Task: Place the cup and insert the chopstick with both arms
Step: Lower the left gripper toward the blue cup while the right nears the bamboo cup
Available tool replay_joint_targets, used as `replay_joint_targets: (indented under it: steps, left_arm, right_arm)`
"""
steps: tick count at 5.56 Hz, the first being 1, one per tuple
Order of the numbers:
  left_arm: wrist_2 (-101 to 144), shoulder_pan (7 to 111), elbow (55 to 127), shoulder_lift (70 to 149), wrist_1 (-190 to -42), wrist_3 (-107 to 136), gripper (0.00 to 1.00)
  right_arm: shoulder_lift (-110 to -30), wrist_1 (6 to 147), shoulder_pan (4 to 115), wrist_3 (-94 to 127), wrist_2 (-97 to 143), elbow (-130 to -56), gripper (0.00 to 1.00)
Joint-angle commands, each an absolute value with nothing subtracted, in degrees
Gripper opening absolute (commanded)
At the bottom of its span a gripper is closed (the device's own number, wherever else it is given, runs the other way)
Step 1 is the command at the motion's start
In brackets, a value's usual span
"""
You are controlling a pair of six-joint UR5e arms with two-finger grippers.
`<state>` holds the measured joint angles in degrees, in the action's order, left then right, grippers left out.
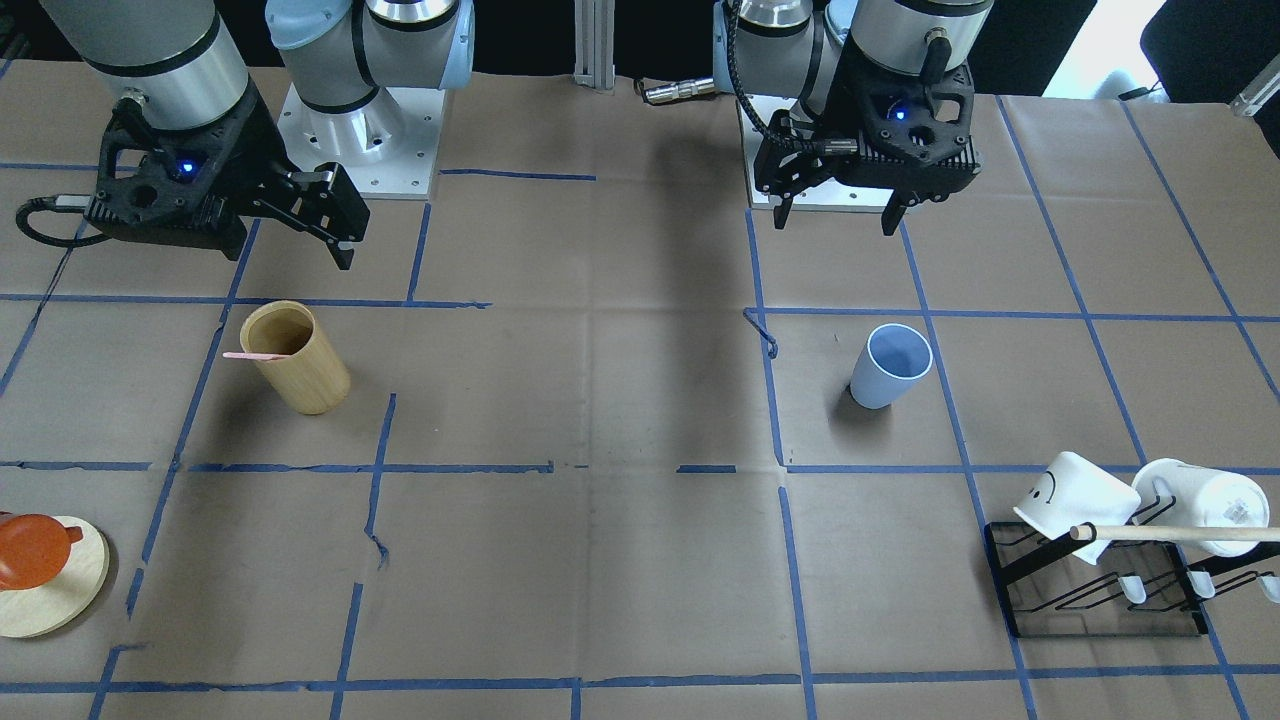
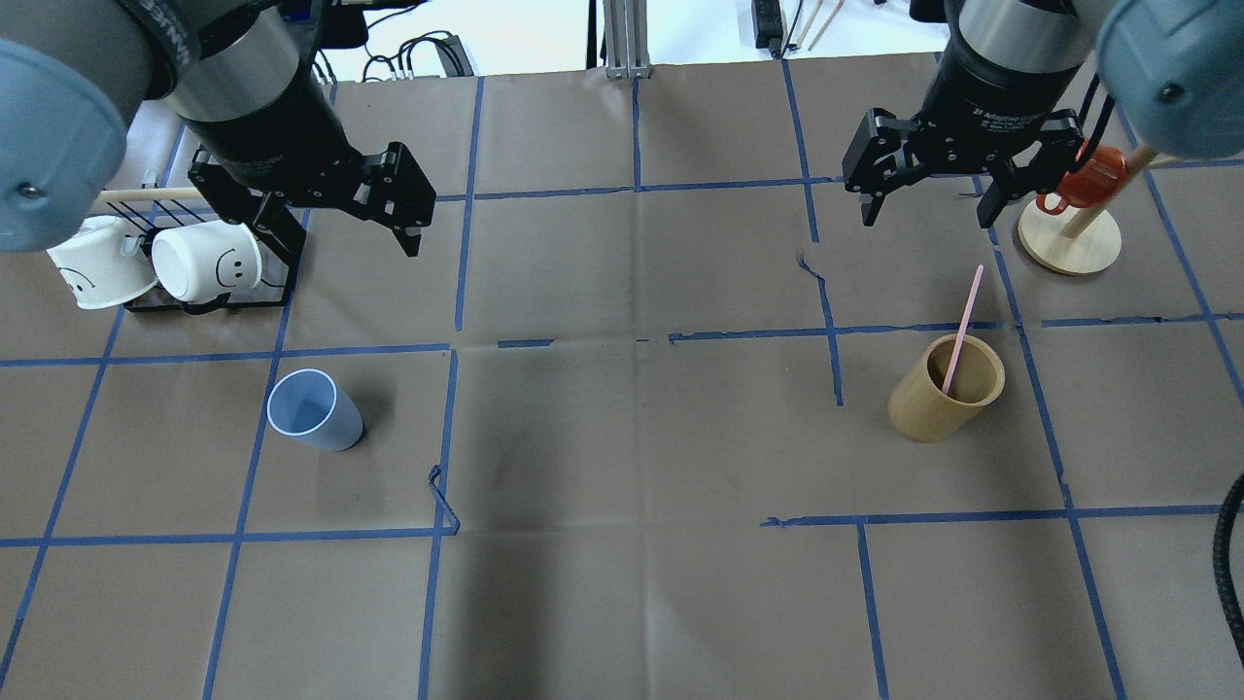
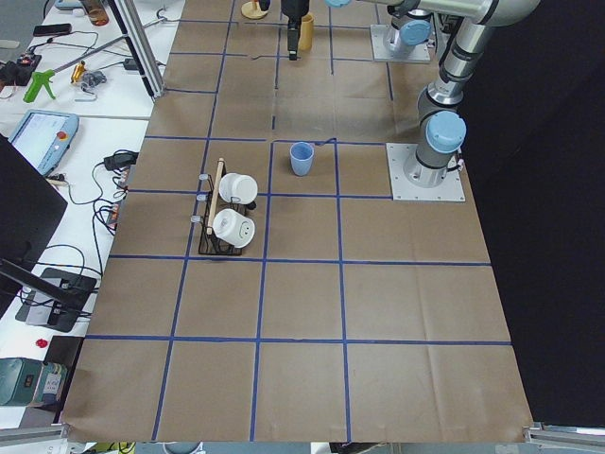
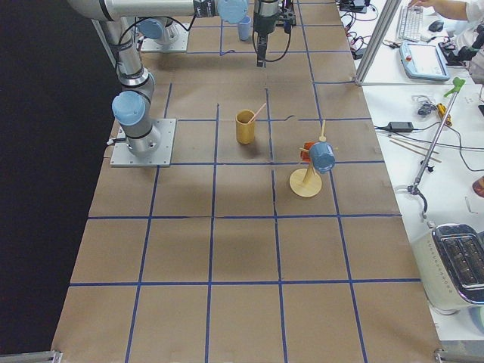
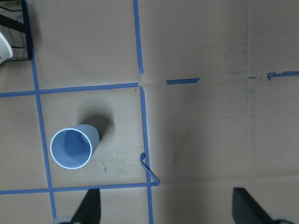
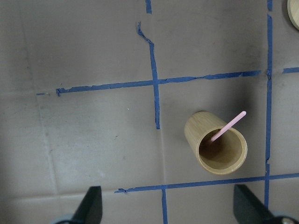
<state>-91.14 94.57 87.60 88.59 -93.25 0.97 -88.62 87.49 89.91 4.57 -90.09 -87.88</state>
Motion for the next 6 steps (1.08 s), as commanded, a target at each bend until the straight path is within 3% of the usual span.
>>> replay_joint_targets:
  steps: [1, 6]
  left_arm:
    - [-91.14, 94.48, 87.71, 88.59, -93.16, 0.97, 0.99]
    - [-93.08, 92.04, 90.24, 88.51, -92.47, -2.78, 0.98]
  right_arm:
    - [-88.59, 87.54, 89.91, 4.57, -90.09, -87.98, 1.0]
    - [-88.59, 88.24, 83.62, -1.38, -91.23, -88.42, 1.0]
